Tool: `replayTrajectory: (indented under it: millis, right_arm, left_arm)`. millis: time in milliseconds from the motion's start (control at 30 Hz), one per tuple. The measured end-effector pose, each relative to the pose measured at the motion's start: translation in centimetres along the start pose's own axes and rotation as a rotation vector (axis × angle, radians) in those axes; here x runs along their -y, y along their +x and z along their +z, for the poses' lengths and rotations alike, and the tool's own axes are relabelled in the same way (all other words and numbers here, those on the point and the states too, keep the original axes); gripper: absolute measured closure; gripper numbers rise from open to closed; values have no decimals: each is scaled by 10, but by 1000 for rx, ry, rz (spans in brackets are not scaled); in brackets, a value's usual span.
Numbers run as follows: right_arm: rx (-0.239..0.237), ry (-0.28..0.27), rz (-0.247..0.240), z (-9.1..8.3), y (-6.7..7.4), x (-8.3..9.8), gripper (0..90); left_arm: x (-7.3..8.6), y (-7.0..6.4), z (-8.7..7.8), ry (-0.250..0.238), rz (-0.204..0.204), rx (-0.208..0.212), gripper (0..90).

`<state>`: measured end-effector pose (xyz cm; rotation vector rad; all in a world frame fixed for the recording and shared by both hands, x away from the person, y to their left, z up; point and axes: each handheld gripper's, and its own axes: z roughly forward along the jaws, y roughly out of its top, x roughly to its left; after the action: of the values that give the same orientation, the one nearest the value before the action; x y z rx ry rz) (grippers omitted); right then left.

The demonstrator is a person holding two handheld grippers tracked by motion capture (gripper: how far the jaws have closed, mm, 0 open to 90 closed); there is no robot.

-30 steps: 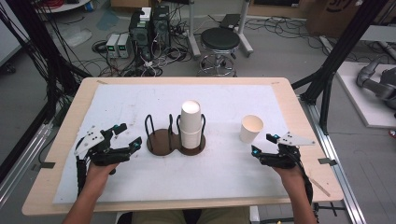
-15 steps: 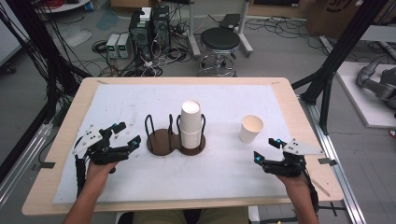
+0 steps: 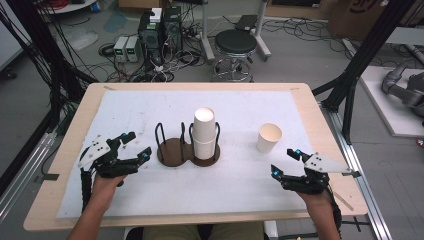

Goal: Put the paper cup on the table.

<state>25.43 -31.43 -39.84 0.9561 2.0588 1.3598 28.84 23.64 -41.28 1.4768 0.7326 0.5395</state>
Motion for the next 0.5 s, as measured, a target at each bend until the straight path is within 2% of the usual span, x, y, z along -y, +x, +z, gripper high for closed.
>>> replayTrajectory:
  millis: [500]
  right_arm:
    - [9,-1,-30,5,7,-4,204]
  left_arm:
    - [0,-6,-8,-2,17,2,157]
